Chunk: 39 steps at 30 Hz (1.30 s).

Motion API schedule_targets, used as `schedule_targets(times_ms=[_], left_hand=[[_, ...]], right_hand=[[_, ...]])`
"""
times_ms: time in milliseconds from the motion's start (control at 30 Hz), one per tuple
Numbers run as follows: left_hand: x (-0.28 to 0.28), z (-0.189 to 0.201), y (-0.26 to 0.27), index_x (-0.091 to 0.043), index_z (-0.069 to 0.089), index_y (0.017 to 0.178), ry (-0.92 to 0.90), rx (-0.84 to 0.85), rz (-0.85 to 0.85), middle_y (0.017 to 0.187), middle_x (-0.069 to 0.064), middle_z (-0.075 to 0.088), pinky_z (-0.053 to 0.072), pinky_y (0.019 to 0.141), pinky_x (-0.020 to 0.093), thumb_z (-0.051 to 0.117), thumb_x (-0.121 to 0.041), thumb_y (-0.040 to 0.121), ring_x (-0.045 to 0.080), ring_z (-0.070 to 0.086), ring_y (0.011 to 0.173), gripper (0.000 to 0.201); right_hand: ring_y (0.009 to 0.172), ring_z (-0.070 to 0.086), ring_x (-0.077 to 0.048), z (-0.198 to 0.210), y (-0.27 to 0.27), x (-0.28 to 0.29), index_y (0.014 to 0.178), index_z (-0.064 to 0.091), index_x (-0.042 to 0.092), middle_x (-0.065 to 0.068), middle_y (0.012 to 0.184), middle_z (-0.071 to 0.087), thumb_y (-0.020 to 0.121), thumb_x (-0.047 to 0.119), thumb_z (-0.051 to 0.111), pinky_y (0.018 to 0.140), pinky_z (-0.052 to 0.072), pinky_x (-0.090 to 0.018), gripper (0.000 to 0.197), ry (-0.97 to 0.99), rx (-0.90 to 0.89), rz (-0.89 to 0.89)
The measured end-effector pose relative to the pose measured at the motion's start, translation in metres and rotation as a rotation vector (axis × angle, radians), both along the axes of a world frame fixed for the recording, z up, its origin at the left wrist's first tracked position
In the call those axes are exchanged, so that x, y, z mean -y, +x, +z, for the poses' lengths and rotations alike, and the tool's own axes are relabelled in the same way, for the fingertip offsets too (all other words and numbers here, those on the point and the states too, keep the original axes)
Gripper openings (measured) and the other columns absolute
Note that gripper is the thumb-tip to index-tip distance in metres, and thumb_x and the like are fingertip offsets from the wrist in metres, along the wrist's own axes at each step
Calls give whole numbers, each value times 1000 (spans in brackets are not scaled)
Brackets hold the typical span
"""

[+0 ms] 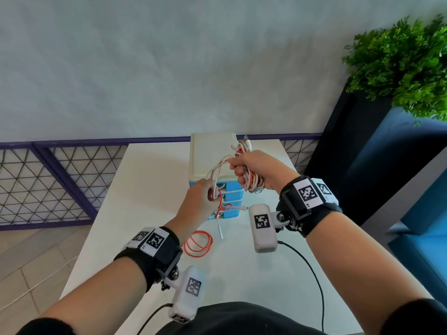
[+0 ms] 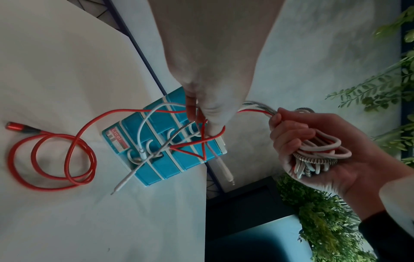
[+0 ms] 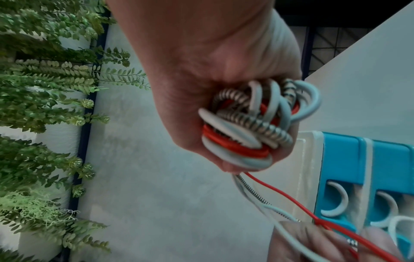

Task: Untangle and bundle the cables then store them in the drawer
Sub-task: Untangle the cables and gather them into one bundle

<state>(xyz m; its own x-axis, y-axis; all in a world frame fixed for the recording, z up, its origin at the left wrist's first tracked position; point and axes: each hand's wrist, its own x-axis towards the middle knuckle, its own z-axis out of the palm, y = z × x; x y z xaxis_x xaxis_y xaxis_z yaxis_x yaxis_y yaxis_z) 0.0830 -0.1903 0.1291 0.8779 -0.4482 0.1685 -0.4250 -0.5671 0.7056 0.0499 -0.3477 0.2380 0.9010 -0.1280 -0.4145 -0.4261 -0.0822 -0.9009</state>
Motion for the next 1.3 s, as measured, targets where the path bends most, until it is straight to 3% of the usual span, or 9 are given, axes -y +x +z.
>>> schedule_targets(times_ms=[167, 400, 533, 667, 767, 867, 933, 1067, 1300], left_hand=[[-7, 3, 1, -22, 30, 63, 34, -75, -55, 68, 4, 60, 35, 57, 18, 71, -15, 72, 21, 52, 64, 42], [-28, 4, 10, -21, 49, 62, 193, -184, -120, 58, -7, 50, 36, 58, 27, 74, -55, 63, 11, 44, 56, 42], [-29, 6, 4, -21, 39, 61, 231, -182, -112, 67, -7, 59, 41, 62, 31, 76, -68, 50, 15, 53, 66, 61], [-31, 4, 0, -23, 46, 72, 134, -241, -146, 93, -15, 68, 46, 75, 26, 79, -53, 65, 2, 59, 90, 45], [-33, 2, 4, -23, 56, 76, 104, -133, -74, 83, -5, 68, 45, 67, 25, 66, -33, 86, 9, 60, 75, 17], [-34, -1, 8, -16, 62, 80, 1, -102, -3, 81, 0, 72, 43, 56, 18, 59, -22, 92, 6, 61, 65, 14], [-34, 1, 9, -16, 63, 81, -89, -57, 26, 80, -2, 73, 47, 65, 22, 59, -22, 91, 11, 66, 72, 13], [-30, 18, 7, -17, 65, 83, -258, -27, -8, 75, -7, 72, 47, 71, 13, 63, -16, 88, 2, 66, 72, 5], [-19, 42, 1, -27, 59, 78, -380, -112, -152, 70, -3, 67, 58, 77, 35, 58, -18, 92, 22, 69, 77, 16]], right_hand=[[38, 49, -12, -3, -3, 4, 79, 55, 8, 1, 50, 47, 95, 16, 54, 45, 45, -24, 18, -67, 15, -36], [35, 48, -12, -8, -3, 9, 78, 55, 7, -2, 54, 48, 95, 16, 54, 43, 45, -23, 20, -137, 41, -89], [35, 49, -12, -11, 1, 9, 77, 54, 7, -2, 54, 49, 95, 15, 54, 42, 44, -23, 19, -143, 41, -105], [36, 50, -12, -14, 4, 16, 77, 55, 8, -3, 55, 51, 94, 16, 53, 45, 46, -24, 19, -167, 58, -169], [36, 52, -12, -17, 5, 22, 80, 56, 8, -3, 57, 53, 94, 18, 53, 46, 48, -24, 17, -209, 51, -219], [36, 52, -11, -22, 5, 27, 85, 56, 8, -3, 61, 54, 95, 20, 53, 44, 47, -23, 16, -256, 26, -235], [36, 52, -10, -24, 5, 27, 88, 56, 8, -3, 62, 55, 96, 23, 53, 43, 46, -22, 17, -296, 11, -224], [36, 52, -9, -28, 8, 26, 91, 55, 7, -4, 65, 56, 95, 23, 52, 41, 44, -22, 17, -383, -23, -191], [53, 56, -16, -35, 9, 17, 80, 50, 10, -7, 74, 59, 92, 26, 52, 59, 52, -30, 20, -608, 8, -88]])
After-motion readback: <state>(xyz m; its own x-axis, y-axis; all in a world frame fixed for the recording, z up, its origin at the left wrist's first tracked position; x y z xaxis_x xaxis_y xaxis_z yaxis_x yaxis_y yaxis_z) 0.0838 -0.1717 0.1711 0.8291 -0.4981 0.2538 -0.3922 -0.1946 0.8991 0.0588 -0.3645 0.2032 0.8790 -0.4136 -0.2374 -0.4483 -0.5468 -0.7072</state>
